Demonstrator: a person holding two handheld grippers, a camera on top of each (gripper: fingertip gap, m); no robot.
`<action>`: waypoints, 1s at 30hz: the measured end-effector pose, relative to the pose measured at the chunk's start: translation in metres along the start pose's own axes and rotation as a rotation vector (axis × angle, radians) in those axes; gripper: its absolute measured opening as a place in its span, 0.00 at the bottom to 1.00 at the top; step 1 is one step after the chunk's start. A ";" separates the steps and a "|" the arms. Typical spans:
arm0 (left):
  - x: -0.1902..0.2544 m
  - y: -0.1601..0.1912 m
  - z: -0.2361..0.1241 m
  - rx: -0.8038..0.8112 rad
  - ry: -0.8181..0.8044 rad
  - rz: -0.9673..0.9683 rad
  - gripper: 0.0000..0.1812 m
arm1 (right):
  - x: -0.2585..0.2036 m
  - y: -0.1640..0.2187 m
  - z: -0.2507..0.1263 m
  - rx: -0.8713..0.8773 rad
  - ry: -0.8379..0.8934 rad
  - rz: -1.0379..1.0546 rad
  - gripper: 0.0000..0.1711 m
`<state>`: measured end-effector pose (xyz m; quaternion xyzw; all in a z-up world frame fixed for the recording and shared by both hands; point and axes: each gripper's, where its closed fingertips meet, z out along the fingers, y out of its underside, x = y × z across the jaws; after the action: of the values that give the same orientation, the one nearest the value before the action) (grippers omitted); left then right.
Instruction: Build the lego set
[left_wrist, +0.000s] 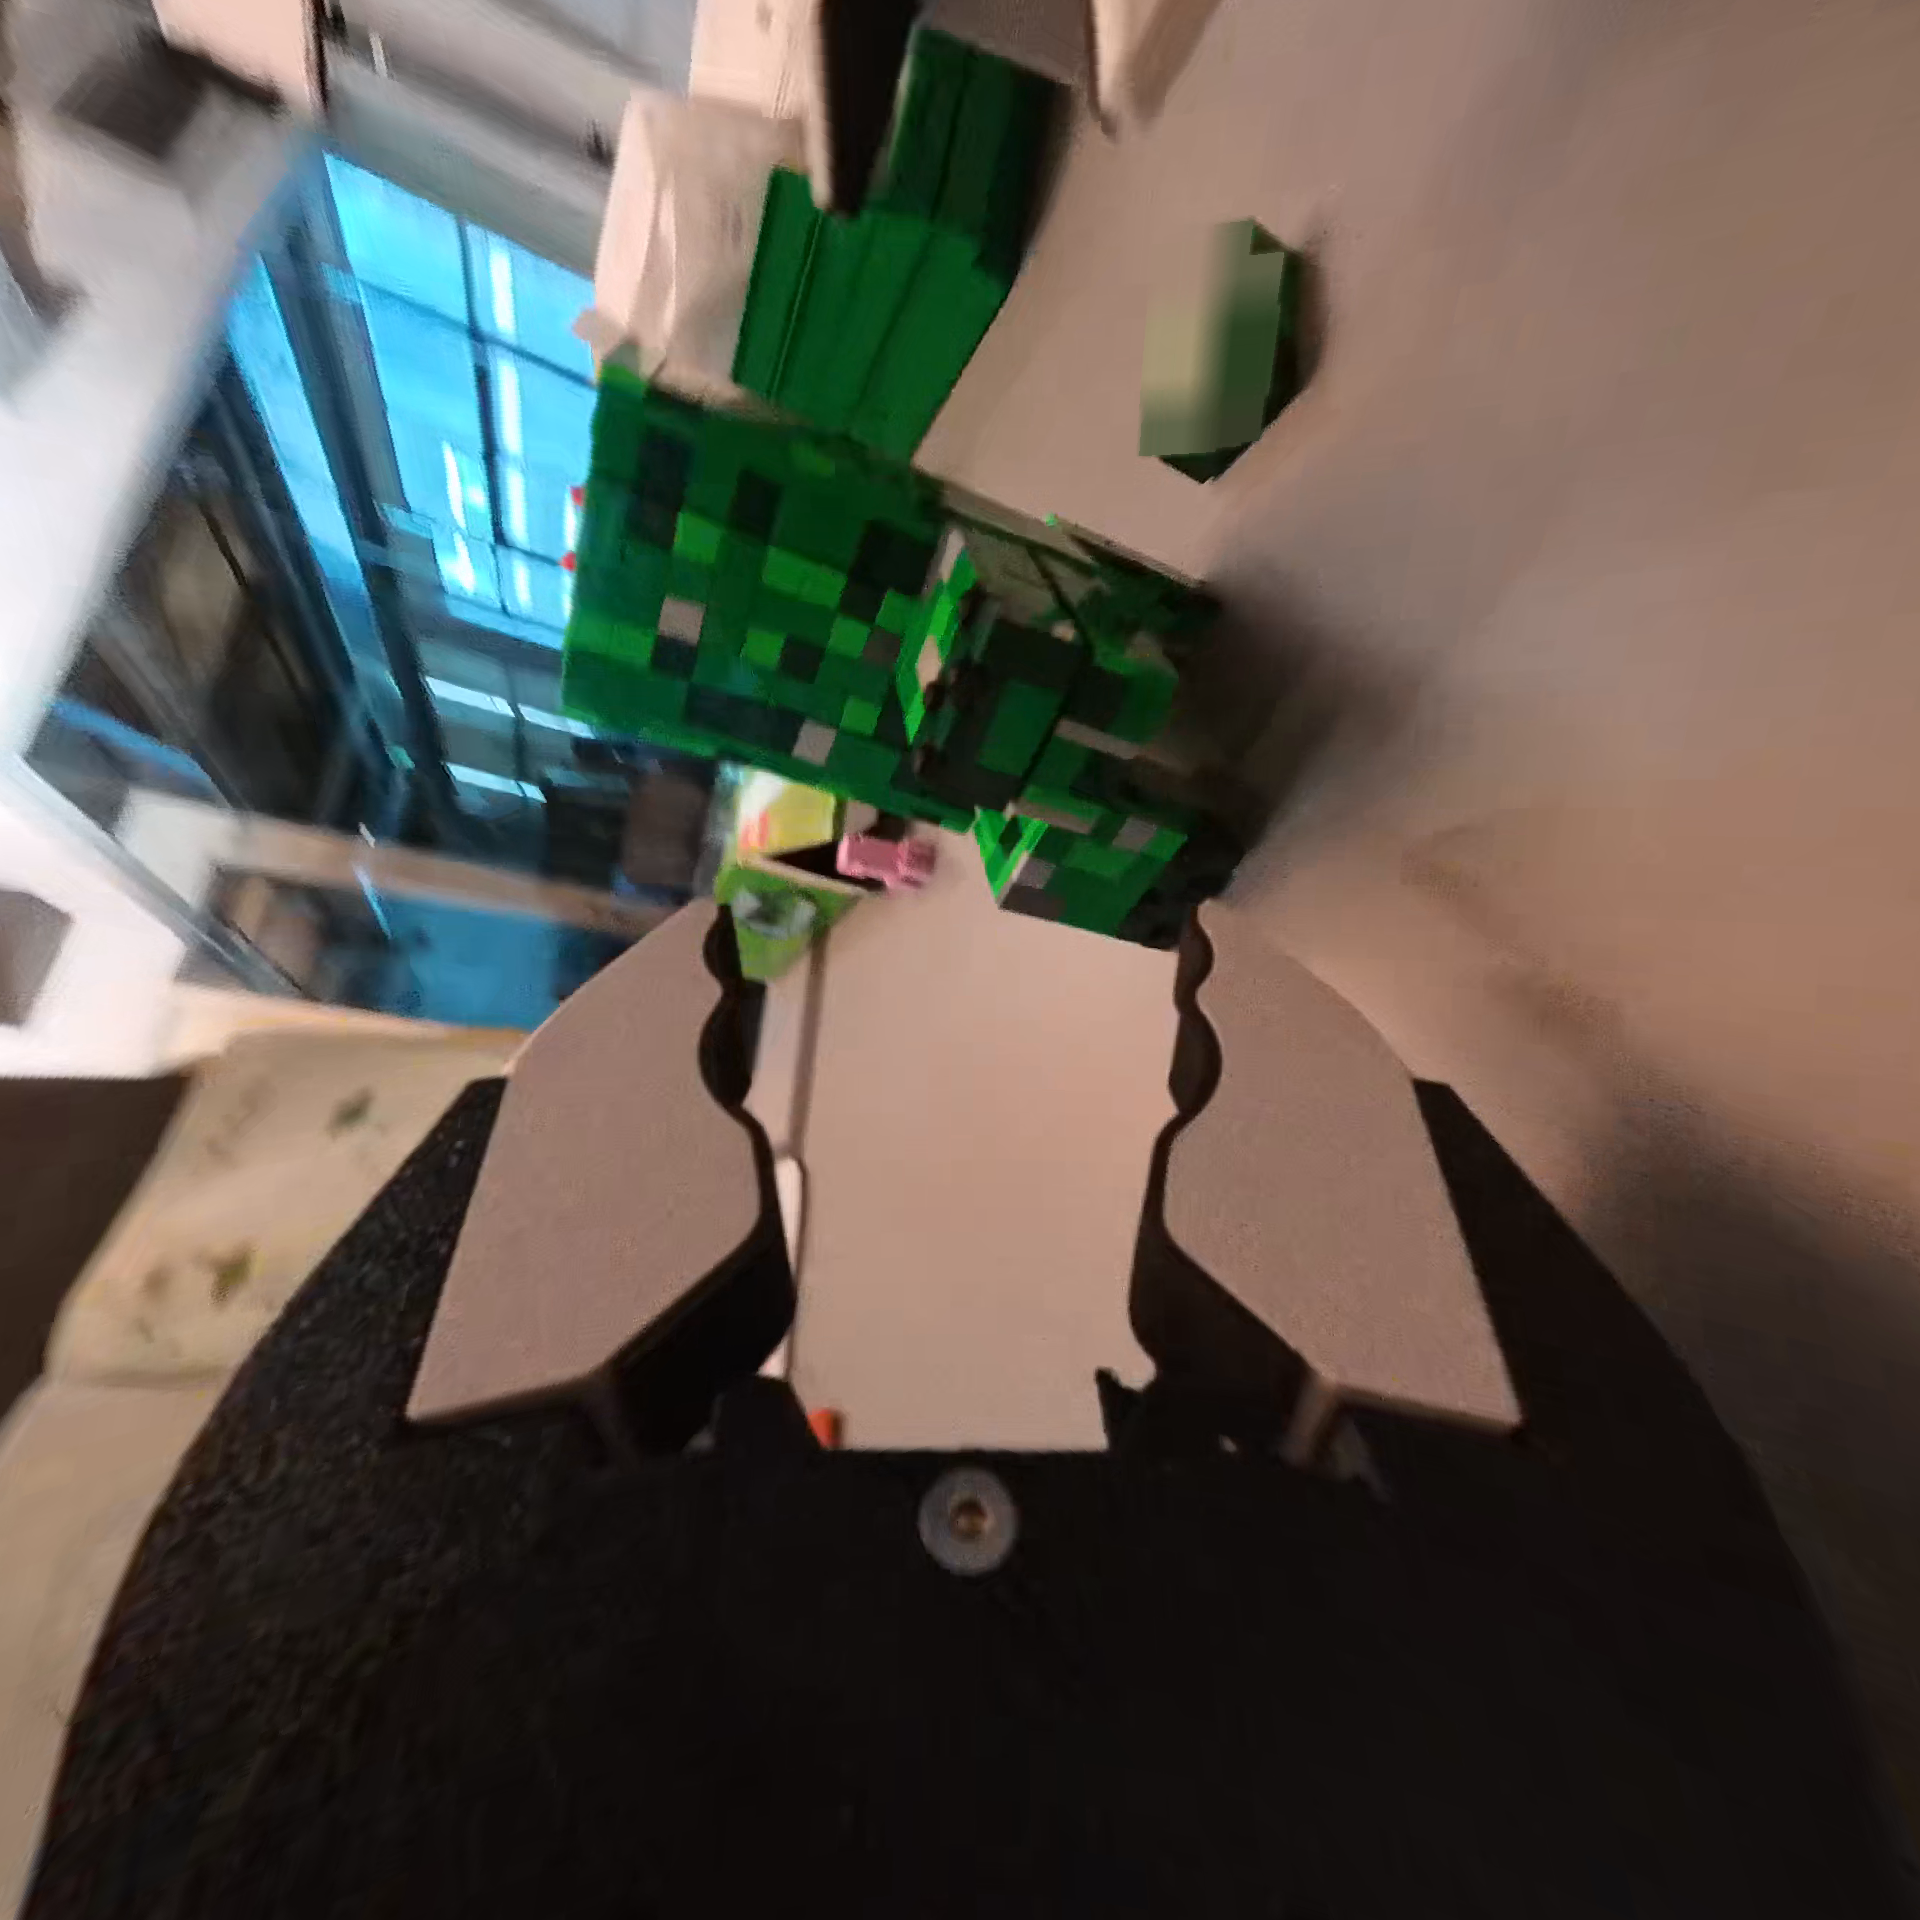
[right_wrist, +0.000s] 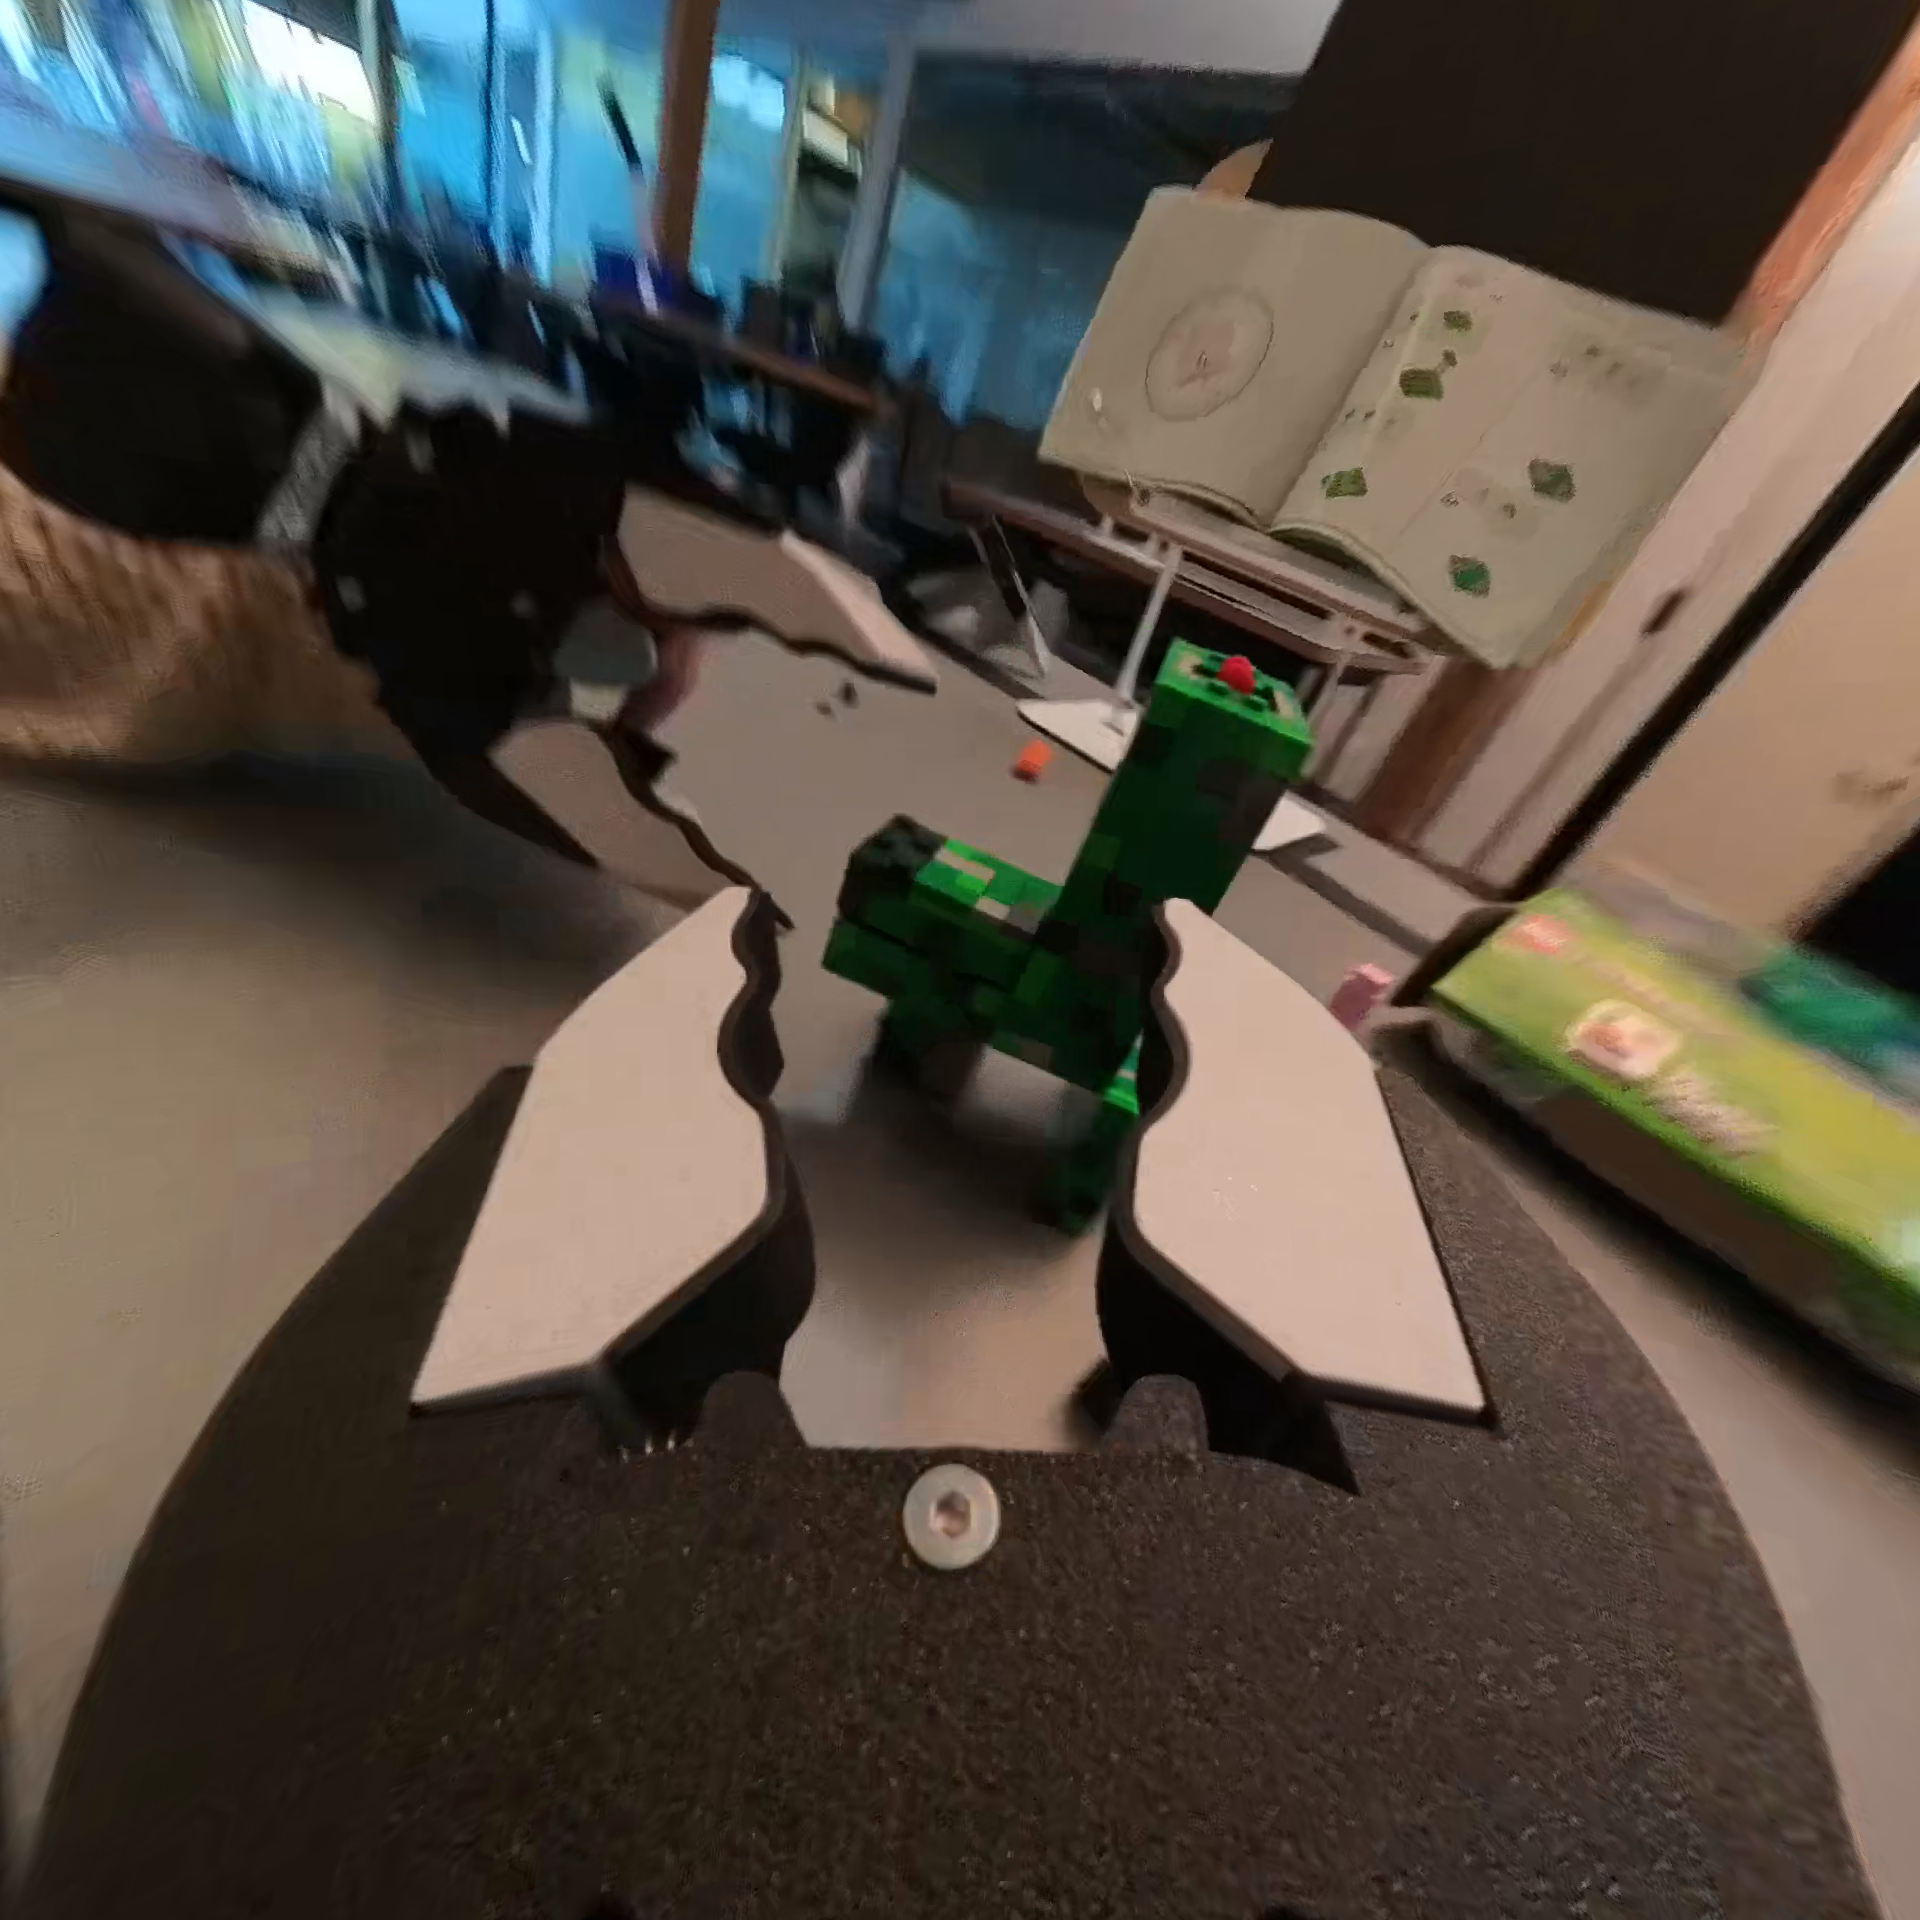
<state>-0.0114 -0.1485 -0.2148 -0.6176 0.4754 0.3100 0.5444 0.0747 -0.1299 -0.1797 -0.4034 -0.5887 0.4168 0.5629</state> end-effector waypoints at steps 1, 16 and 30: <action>0.001 -0.001 0.004 0.036 -0.007 0.051 0.44 | -0.002 0.005 0.004 -0.051 0.030 -0.116 0.41; 0.012 -0.018 0.012 0.470 -0.039 0.223 0.36 | 0.000 0.039 0.050 -0.385 0.273 -1.026 0.45; 0.012 -0.030 0.017 0.567 -0.004 0.275 0.32 | -0.003 0.044 0.065 -0.406 0.231 -1.044 0.37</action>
<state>0.0225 -0.1366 -0.2180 -0.3705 0.6210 0.2371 0.6487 0.0099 -0.1206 -0.2232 -0.2021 -0.7129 -0.0849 0.6661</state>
